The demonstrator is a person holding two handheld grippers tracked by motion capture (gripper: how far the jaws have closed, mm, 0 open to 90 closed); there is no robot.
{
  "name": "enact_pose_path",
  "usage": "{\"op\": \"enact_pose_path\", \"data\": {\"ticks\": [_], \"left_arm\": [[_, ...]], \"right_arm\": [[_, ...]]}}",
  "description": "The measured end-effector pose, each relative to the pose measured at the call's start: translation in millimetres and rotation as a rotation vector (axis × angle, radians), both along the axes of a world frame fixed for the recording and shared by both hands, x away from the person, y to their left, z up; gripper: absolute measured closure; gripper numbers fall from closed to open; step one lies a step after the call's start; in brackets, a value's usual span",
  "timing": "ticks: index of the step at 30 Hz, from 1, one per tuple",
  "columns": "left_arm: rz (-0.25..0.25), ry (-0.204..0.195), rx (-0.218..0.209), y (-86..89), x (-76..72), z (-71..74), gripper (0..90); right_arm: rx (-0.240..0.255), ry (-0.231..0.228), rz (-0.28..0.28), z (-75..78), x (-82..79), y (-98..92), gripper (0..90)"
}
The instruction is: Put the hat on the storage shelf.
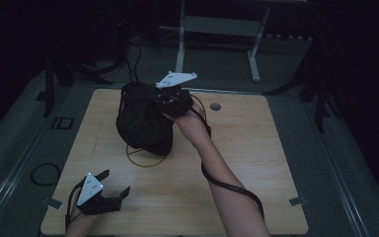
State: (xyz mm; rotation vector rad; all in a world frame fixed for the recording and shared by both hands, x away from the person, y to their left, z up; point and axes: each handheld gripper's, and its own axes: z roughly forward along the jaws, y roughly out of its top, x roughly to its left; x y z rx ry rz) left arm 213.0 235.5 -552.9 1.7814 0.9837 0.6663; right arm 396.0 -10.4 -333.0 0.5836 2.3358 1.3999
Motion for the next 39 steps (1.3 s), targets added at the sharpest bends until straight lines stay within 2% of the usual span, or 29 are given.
{"op": "enact_pose_path", "data": {"ticks": [9,12,13,15,17,29,39], "left_arm": [[-0.007,0.002,-0.002,-0.4,0.7,-0.5,7.3],[-0.009,0.006,0.002,-0.6,0.8,-0.9,7.3],[-0.01,0.007,0.0,-0.8,0.8,-1.0,7.3],[-0.013,0.006,0.003,-1.0,0.7,-0.7,7.3],[-0.013,0.002,-0.001,-1.0,0.2,-0.1,7.3],[-0.017,0.002,0.001,-2.5,0.1,-0.6,7.3],[-0.015,0.01,-0.008,-2.1,0.7,-1.3,7.3]], "right_arm": [[-0.005,0.031,0.023,-6.0,4.6,3.7,86.8],[0.044,0.083,0.072,-6.4,6.1,3.6,72.7],[0.048,0.094,0.083,-7.0,6.0,5.2,70.8],[0.011,0.078,0.077,-9.5,4.0,10.0,68.7],[0.005,0.078,0.082,-11.2,3.7,11.7,68.3],[0.01,0.076,0.08,-10.9,3.0,9.6,63.2],[0.044,0.054,0.079,-10.5,-2.2,-1.2,41.7]]}}
